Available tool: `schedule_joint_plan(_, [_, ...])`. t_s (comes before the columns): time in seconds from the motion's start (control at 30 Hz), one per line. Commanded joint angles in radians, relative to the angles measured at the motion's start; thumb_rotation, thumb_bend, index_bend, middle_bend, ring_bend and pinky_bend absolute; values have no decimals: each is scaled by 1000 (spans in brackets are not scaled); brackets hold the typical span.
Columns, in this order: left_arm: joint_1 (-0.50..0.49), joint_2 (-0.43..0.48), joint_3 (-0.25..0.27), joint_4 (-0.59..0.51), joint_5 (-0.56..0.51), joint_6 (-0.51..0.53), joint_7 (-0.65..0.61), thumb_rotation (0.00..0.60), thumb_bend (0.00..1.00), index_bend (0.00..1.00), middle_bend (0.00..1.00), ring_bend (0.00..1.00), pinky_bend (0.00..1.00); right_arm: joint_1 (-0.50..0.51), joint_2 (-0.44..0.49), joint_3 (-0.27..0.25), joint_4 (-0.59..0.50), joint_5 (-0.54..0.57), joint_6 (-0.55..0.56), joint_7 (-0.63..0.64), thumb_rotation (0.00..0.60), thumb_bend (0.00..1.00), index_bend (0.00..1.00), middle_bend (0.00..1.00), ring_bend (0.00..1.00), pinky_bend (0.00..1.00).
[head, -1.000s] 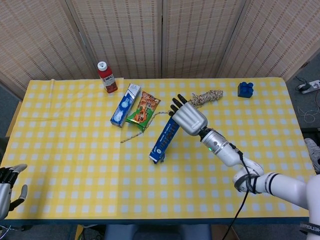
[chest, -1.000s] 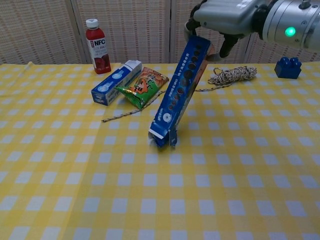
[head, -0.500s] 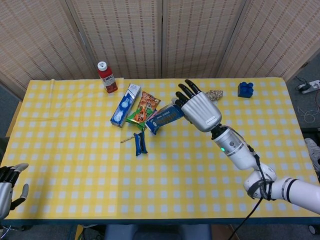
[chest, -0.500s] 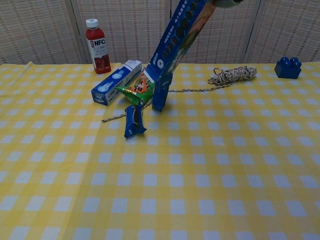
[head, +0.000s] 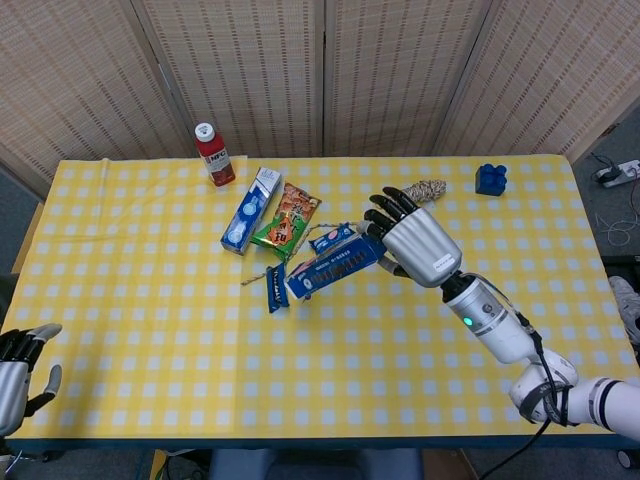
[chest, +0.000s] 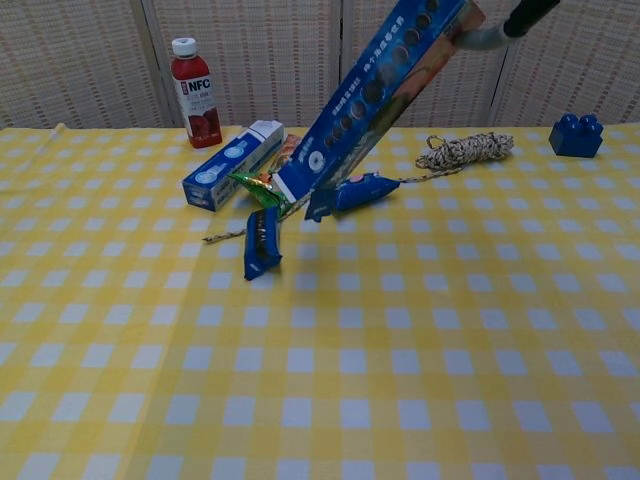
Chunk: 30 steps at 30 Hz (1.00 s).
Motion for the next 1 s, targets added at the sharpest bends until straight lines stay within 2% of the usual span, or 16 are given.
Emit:
schedule_joint_plan(0.03, [-1, 0, 0, -1, 2, 2, -1, 600, 486, 253, 230, 189, 122, -26, -31, -39, -1, -18, -5, 73, 600, 264, 519, 363, 186, 154])
schedule_joint_plan(0.37, [-1, 1, 2, 5, -2, -1, -8, 600, 486, 253, 230, 189, 122, -88, -112, -108, 96, 13, -39, 268, 600, 264, 510, 363, 187, 153])
schedule_joint_plan(0.4, [-1, 0, 2, 5, -2, -1, -8, 600, 486, 253, 230, 189, 122, -91, -112, -117, 103, 17, -53, 281, 600, 264, 476, 358, 187, 153])
schedule_joint_plan(0.43, [-1, 0, 2, 6, -2, -1, -8, 600, 486, 253, 230, 189, 122, -94, -109, -128, 107, 24, -75, 295, 600, 252, 396, 339, 187, 154])
schedule_joint_plan(0.53, [-2, -1, 2, 8, -1, -1, -10, 600, 486, 253, 230, 189, 122, -103, -94, -142, 106, 50, -117, 313, 600, 142, 98, 234, 145, 153])
schedule_joint_plan(0.6, [-2, -2, 3, 9, -1, -3, -10, 600, 486, 253, 230, 189, 122, -113, -90, -142, 110, 59, -117, 310, 600, 90, 9, 170, 109, 153])
schedule_joint_plan(0.73, [-5, -3, 2, 12, -3, -5, -10, 600, 486, 253, 230, 189, 122, -139, -76, -140, 117, 69, -97, 321, 600, 63, 0, 143, 96, 154])
schedule_joint_plan(0.9, [-8, -6, 1, 13, -4, -10, -9, 600, 486, 253, 230, 189, 122, -188, -63, -135, 132, 71, -29, 287, 600, 72, 0, 202, 106, 191])
schedule_joint_plan(1.0, [-10, -6, 0, 15, -8, -14, -8, 600, 486, 253, 230, 189, 122, -234, -51, -144, 142, 67, 29, 239, 600, 124, 17, 246, 135, 223])
